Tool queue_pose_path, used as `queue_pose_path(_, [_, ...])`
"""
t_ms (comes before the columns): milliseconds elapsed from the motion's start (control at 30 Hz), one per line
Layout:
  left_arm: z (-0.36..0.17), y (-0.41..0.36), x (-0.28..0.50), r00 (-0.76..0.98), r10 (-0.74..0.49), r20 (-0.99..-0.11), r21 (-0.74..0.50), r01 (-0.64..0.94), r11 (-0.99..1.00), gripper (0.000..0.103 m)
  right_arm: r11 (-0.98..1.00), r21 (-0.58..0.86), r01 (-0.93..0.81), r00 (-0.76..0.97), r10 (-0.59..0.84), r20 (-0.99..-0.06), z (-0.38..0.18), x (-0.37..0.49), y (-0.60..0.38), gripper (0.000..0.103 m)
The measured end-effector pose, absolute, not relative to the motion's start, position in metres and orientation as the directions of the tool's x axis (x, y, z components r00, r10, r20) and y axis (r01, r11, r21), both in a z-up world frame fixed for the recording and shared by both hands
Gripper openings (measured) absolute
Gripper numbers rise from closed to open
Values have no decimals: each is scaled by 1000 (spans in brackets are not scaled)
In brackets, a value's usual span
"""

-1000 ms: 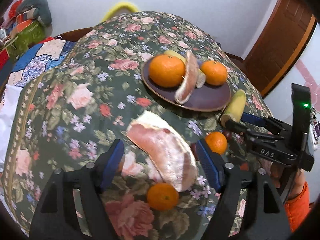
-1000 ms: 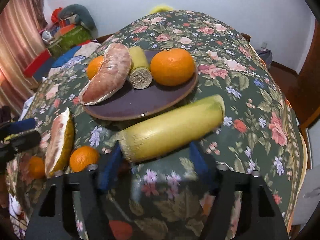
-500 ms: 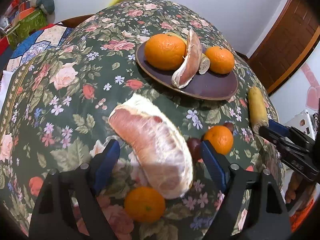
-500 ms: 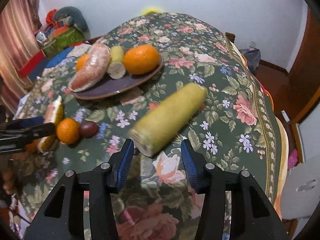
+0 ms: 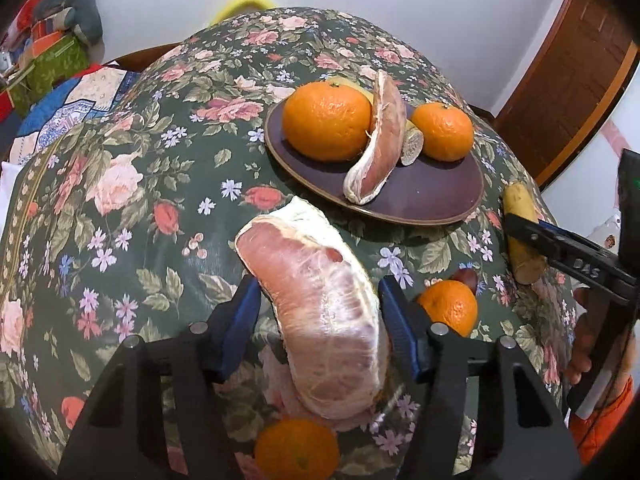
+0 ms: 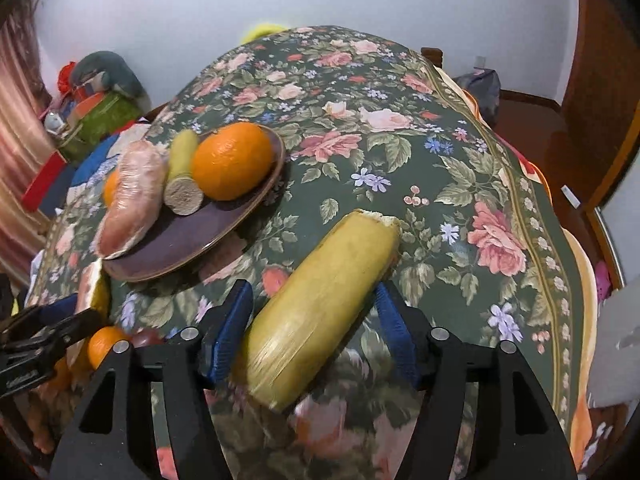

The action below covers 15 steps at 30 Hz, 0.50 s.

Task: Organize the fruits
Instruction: 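Grasp the second pomelo segment with the left tool while the right tool approaches the other yellow cylinder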

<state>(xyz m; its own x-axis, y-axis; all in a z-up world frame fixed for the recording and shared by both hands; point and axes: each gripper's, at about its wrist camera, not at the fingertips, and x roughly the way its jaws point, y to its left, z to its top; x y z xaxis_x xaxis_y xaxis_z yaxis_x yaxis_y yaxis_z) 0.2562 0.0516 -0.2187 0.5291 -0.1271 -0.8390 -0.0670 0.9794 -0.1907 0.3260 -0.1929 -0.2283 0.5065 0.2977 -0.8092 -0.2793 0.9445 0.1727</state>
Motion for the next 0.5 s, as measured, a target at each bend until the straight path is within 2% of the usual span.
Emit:
queue_pose_path(133, [-219, 51, 254, 549, -116, -828, -184, -71, 980, 59, 945, 128, -301, 519, 275, -809, -231, 325, -185, 63])
queue_pose_path(300, [-215, 51, 249, 552, -115, -826, -184, -70, 980, 52, 921, 164, -352, 498, 333, -801, -228, 314, -191, 45])
queue_pose_path(500, [-209, 53, 240, 557, -114, -822, -189, -79, 979, 51, 897, 106, -430, 487, 329, -809, -224, 279, -191, 40])
